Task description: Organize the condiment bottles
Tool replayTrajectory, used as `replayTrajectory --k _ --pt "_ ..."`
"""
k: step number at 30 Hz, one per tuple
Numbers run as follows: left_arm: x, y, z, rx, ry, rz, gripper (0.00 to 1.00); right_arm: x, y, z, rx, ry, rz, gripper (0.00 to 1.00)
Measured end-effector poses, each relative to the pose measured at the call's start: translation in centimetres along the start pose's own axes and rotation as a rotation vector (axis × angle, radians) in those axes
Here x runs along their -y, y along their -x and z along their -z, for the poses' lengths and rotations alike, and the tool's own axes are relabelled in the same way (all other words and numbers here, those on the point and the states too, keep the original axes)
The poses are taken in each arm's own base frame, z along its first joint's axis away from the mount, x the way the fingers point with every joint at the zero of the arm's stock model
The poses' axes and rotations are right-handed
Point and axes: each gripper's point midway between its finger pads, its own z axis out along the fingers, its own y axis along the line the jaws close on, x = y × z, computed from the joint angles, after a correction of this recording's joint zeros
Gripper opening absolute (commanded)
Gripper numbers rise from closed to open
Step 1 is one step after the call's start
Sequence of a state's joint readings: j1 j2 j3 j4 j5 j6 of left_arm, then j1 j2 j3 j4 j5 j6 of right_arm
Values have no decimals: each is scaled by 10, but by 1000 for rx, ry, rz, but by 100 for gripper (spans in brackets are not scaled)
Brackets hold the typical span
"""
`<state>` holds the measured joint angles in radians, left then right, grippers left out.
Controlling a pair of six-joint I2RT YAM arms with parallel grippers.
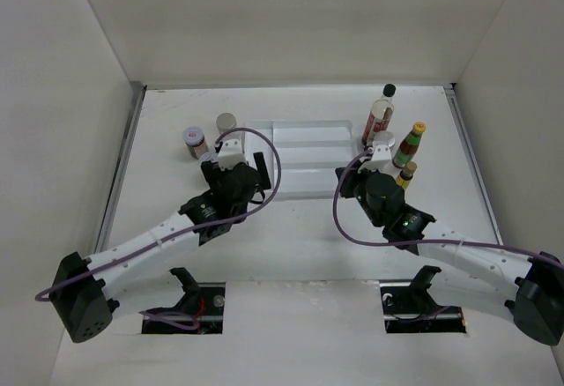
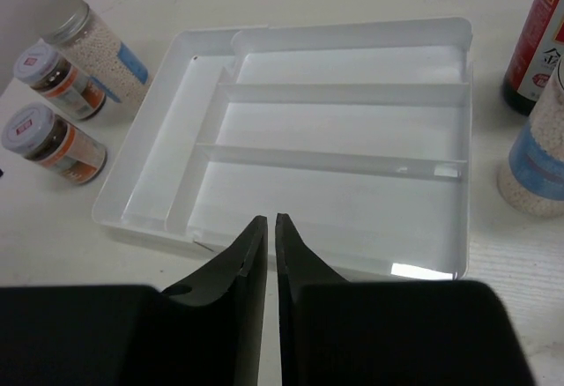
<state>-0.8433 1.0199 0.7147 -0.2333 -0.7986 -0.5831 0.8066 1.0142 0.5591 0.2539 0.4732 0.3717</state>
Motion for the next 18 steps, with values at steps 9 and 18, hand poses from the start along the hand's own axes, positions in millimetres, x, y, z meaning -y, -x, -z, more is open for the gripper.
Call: replayTrajectory --k 9,18 --pt "25 55 -16 145 -55 51 24 1 -5 -2 -13 -7 4 25" --pt "-6 80 -80 116 97 51 54 4 -15 -6 -39 -19 19 37"
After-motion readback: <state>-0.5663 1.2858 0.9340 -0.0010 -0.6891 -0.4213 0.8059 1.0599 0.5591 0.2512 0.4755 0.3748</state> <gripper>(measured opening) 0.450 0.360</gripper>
